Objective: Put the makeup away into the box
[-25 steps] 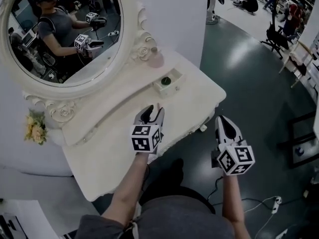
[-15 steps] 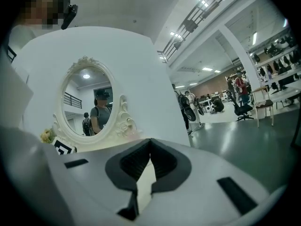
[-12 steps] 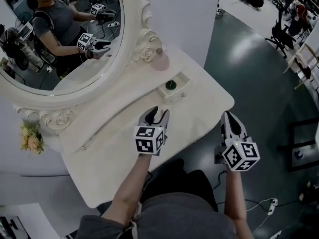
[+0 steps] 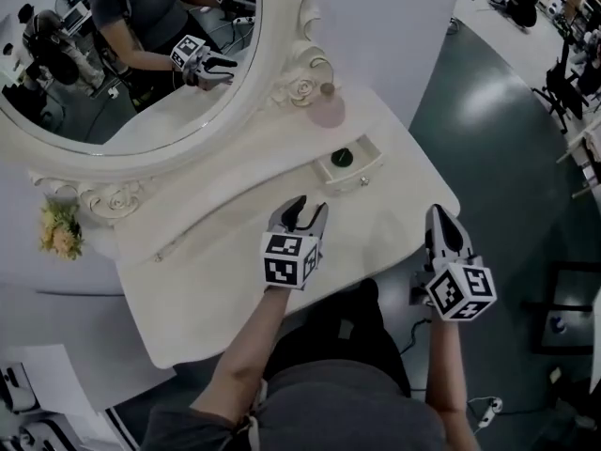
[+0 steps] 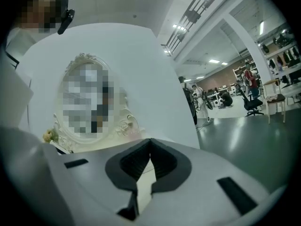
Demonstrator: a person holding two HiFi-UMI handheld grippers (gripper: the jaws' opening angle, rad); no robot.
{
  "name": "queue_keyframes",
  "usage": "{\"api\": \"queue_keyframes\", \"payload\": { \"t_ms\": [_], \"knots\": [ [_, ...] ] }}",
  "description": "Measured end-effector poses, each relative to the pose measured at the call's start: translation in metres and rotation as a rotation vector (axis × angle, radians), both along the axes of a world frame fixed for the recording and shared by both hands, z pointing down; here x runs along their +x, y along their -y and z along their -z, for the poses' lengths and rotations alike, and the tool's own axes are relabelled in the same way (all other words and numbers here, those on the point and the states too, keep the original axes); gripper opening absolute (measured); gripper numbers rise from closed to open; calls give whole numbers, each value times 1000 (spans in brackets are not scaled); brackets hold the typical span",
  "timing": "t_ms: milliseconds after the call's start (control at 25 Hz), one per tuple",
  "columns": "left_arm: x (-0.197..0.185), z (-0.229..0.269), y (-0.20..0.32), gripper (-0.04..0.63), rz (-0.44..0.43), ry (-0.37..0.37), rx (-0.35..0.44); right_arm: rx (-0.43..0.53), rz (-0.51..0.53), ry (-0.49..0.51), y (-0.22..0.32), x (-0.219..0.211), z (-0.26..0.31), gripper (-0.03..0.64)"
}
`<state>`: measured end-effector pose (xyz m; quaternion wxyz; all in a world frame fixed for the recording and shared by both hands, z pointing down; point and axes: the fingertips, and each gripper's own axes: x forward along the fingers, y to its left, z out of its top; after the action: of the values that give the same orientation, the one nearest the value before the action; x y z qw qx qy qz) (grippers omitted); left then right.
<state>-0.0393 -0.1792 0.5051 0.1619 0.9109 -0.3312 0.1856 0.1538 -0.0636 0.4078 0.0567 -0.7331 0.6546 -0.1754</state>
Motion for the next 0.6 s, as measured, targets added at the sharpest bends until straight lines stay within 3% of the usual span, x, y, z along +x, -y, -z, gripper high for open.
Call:
{"api": "queue_keyframes", "payload": {
  "t_ms": [600],
  "knots": [
    [-5,-35,-11,167,174,123,-76,-32,262,71,64,6,-21,5]
  ]
}}
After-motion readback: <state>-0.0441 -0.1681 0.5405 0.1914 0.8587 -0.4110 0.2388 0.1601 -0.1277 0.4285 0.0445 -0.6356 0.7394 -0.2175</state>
